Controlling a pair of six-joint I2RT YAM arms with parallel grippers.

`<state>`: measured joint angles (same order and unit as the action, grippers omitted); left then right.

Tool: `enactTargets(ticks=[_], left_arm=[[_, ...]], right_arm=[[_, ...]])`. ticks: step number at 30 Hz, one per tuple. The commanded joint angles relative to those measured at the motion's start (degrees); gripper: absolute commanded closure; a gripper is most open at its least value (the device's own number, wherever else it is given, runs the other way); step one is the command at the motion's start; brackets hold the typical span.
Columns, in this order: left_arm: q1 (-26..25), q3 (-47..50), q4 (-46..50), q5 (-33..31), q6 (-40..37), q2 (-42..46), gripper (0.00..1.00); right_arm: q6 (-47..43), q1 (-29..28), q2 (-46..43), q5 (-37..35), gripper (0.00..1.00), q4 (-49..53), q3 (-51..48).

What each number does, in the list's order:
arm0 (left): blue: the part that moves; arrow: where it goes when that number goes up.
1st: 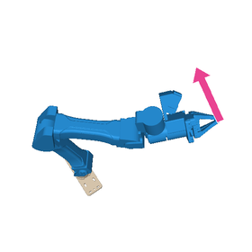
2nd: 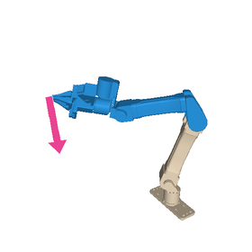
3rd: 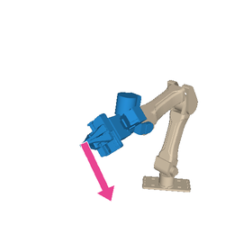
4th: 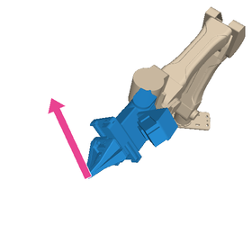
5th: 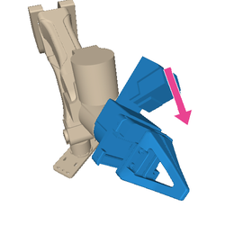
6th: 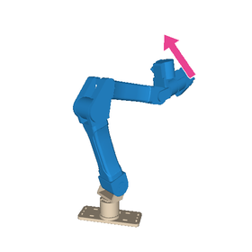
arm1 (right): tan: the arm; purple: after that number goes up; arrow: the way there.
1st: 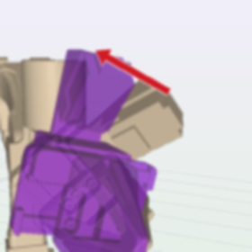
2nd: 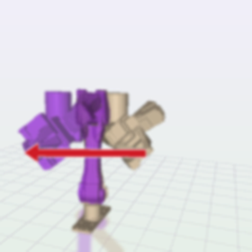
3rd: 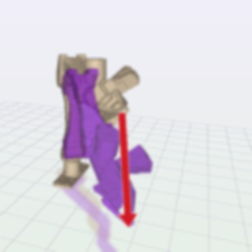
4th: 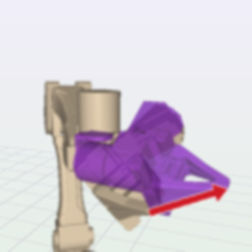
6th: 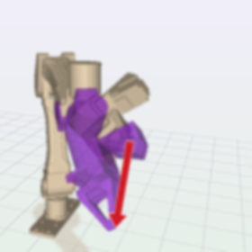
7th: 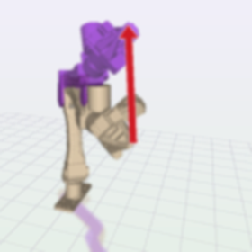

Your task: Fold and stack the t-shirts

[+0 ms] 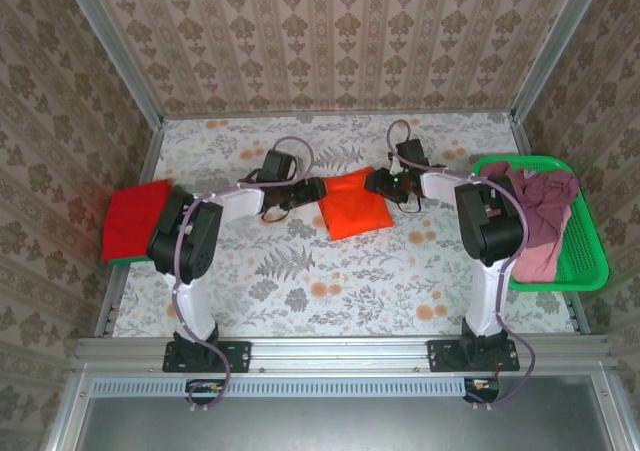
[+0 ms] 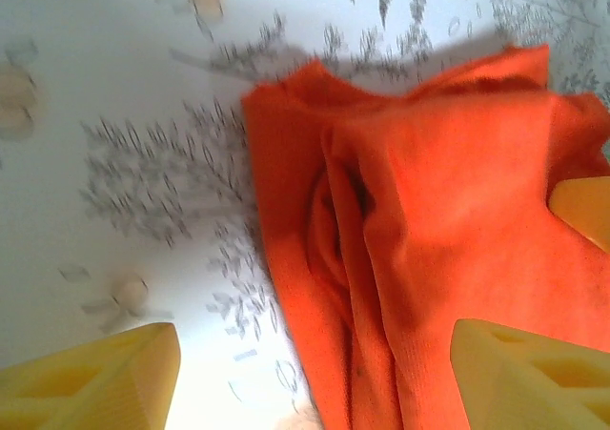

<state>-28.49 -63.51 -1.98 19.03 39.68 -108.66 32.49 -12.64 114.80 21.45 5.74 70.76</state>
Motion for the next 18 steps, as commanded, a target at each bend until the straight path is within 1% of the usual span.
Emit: enactTargets(ticks=[1, 3, 5, 10, 14, 18], left_arm=[[-2.7, 3.8, -8.9, 1.5, 7.9, 2.0, 0.24], [-4.1, 5.1, -10.4, 0.4, 9.4, 2.2, 0.26], [-5.0, 4.6, -10.0, -0.6, 9.5, 1.4, 0.29], [-5.7, 2.9, -11.5, 0.6, 10.4, -2.7, 0.38], [-5.8, 2.7, -11.9, 1.1, 10.8, -3.3, 0.47], [-5.8, 2.7, -11.0, 1.0, 10.2, -3.3, 0.48]], right_arm=[[-1.9, 0.0, -4.1, 2.0, 0.47, -0.6, -3.4], [-1.9, -0.1, -4.7, 2.9, 0.48, -1.7, -5.0], [-1.6, -0.2, -4.8, 3.3, 0.53, -2.5, -6.2], [-0.4, -0.6, -4.0, 5.2, 0.62, -5.4, -8.3], [0.1, -1.5, -3.5, 6.0, 0.66, -6.1, -8.8], [0.4, -2.6, -3.0, 6.4, 0.68, -6.7, -8.9]])
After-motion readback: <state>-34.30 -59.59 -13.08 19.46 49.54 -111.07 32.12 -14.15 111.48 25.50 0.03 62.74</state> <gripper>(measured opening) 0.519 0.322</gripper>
